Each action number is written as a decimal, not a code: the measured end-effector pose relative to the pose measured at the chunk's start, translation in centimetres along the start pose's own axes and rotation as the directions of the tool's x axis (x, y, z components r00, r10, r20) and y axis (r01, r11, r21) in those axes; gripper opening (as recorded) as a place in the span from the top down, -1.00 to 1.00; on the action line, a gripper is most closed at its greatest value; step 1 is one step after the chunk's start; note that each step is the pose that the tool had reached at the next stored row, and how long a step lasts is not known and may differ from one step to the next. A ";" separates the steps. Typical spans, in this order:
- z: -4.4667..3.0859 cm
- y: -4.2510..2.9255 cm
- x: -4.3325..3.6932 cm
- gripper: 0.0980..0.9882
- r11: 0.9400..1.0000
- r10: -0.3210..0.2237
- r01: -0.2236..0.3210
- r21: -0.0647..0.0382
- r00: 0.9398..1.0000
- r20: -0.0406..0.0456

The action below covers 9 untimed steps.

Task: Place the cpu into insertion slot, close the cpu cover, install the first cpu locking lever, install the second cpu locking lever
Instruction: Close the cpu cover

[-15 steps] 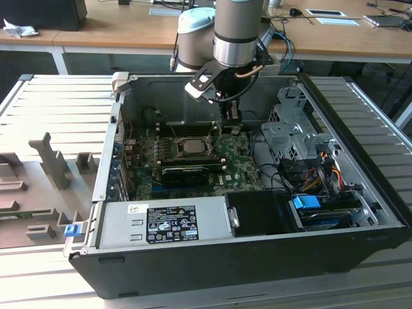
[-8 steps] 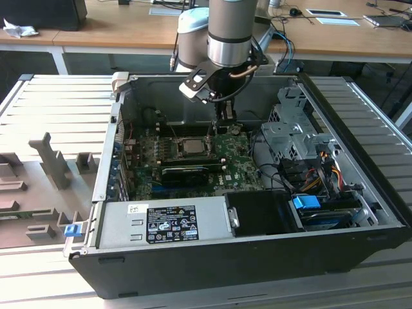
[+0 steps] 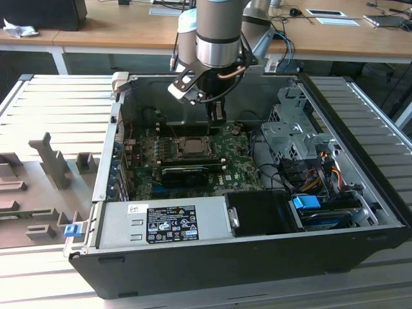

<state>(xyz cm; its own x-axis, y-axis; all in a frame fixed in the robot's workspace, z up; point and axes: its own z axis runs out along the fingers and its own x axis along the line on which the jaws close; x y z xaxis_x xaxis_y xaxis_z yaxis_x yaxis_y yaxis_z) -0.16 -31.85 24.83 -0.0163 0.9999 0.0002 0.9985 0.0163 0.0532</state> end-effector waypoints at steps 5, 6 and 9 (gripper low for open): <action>1.09 -0.79 0.00 0.98 1.000 0.000 0.000 0.001 1.000 0.000; 1.11 -0.93 0.00 0.98 1.000 0.000 0.000 0.002 1.000 0.001; 1.14 -1.27 0.01 0.98 1.000 0.000 0.000 0.002 1.000 0.000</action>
<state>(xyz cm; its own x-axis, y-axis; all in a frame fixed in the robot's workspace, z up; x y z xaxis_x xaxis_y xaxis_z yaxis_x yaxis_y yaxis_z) -1.36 -31.85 23.62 -0.0166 0.9999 -0.0001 0.9985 0.0166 0.0512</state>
